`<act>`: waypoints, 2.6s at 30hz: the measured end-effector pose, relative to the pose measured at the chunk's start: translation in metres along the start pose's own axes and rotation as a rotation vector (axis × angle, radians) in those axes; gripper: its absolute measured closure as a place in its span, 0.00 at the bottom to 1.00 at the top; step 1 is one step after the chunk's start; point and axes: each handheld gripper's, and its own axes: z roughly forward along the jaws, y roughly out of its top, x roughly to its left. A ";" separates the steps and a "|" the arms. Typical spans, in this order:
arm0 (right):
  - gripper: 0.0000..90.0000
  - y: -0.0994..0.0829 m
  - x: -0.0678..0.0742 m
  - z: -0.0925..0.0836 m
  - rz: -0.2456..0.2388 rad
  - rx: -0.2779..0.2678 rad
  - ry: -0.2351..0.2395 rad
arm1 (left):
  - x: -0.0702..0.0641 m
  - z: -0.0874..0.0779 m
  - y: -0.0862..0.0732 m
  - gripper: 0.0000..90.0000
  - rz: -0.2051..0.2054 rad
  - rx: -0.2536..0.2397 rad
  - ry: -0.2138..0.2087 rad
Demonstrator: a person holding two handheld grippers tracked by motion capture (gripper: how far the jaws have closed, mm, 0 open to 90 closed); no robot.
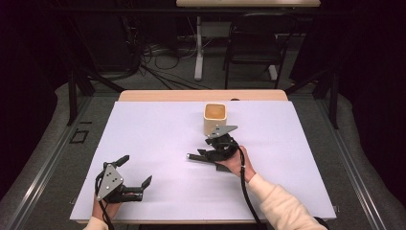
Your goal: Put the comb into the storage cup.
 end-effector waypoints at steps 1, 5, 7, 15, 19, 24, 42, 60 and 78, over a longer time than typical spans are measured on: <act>0.66 0.001 0.001 0.002 -0.003 0.005 0.005 | 0.000 0.000 0.000 0.00 -0.002 -0.001 0.001; 0.84 0.005 0.005 0.010 -0.011 0.025 0.026 | 0.000 0.000 0.000 0.00 -0.001 0.001 0.005; 0.91 0.007 0.007 0.013 -0.022 0.031 0.027 | 0.000 0.000 0.000 0.00 0.001 0.000 0.006; 1.00 0.009 0.010 0.031 -0.023 0.068 0.014 | 0.000 0.000 0.000 0.00 0.002 0.001 0.005; 1.00 0.009 0.012 0.037 -0.032 0.079 0.007 | 0.000 0.000 0.000 0.00 0.003 0.000 0.005; 1.00 0.010 0.015 0.047 -0.042 0.108 0.007 | 0.000 0.001 0.000 0.00 0.002 0.001 0.003; 1.00 0.002 0.026 0.050 -0.070 0.183 0.042 | 0.000 0.000 0.001 0.00 0.007 -0.001 0.001; 1.00 -0.014 0.050 0.032 -0.099 0.251 0.114 | 0.001 0.001 0.001 0.01 0.003 -0.001 -0.006; 1.00 -0.035 0.048 -0.001 -0.086 0.335 0.129 | 0.000 0.001 0.001 0.00 0.007 0.000 -0.003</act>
